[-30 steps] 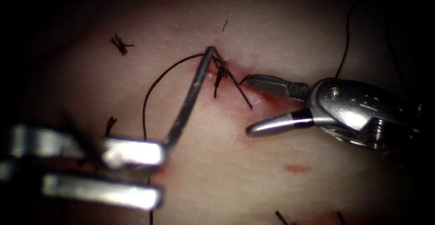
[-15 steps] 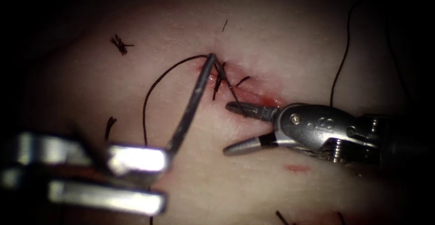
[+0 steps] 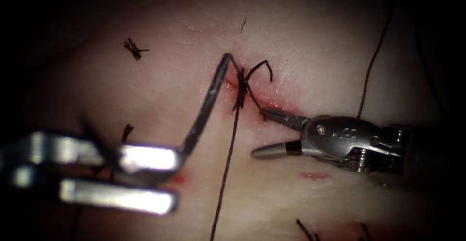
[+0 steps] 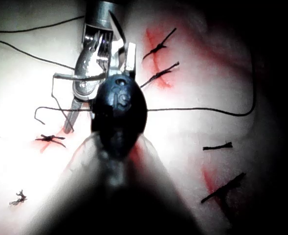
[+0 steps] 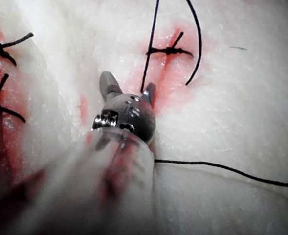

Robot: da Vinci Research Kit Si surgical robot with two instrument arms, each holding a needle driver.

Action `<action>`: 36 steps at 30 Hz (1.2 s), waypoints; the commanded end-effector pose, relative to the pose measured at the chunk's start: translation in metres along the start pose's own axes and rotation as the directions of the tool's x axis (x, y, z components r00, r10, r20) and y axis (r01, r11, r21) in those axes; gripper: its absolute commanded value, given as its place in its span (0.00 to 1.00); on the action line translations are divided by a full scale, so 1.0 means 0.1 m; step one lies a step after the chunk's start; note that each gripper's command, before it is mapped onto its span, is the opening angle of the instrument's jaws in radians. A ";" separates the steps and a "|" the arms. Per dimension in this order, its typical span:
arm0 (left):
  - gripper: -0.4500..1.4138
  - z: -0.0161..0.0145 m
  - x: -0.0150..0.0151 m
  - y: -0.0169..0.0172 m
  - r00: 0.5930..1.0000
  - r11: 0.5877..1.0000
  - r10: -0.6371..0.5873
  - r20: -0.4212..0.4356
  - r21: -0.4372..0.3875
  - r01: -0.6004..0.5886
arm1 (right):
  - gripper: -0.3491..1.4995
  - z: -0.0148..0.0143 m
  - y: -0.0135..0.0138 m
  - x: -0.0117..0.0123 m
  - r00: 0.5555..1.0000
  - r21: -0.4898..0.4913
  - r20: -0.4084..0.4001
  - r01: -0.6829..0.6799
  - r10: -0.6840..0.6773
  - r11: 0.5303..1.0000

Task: Wound Closure

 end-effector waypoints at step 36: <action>0.00 -0.056 0.011 -0.017 0.997 0.992 -0.052 0.054 0.117 0.046 | 0.80 -0.048 -0.109 0.207 0.985 0.047 -0.167 0.054 -0.045 0.997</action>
